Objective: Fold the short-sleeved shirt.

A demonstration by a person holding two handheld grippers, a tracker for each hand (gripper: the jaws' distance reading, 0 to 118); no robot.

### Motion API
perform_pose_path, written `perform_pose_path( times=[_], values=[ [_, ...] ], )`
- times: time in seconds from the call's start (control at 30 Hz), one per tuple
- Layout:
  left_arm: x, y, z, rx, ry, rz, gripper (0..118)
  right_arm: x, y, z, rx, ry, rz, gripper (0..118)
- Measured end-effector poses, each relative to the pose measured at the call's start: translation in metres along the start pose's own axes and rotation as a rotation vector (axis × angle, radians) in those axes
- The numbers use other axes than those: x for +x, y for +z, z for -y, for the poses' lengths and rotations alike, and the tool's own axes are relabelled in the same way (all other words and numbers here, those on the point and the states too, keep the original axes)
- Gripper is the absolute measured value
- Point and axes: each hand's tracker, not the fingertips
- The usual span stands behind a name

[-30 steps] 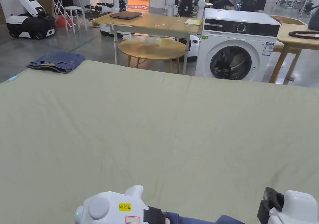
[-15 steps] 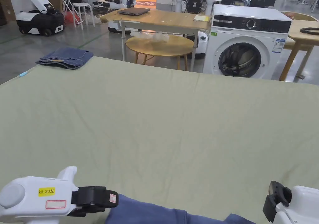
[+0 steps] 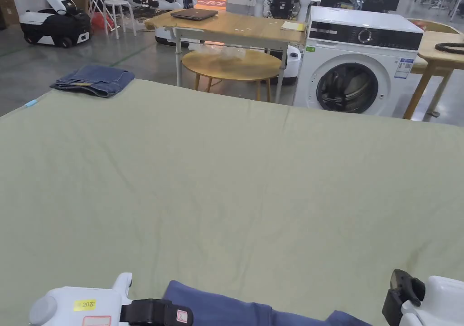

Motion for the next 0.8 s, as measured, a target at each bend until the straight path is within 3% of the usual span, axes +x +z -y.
perform_pose_path(
  times=[0.07,0.17,0.37,0.8],
  values=[
    [-0.001,-0.004,0.0,-0.014,-0.012,-0.082,6,0.0,0.001,0.0,-0.002,-0.003,0.001,0],
    [0.005,0.001,0.001,0.018,0.018,-0.038,5,-0.001,0.003,-0.002,-0.003,-0.001,0.003,0],
    [0.049,0.027,0.005,0.074,-0.061,-0.036,2,0.0,0.005,-0.01,0.008,0.01,0.001,0],
    [0.145,0.119,-0.027,0.179,-0.243,-0.428,2,-0.003,0.0,-0.017,0.024,0.007,-0.036,0]
  ],
)
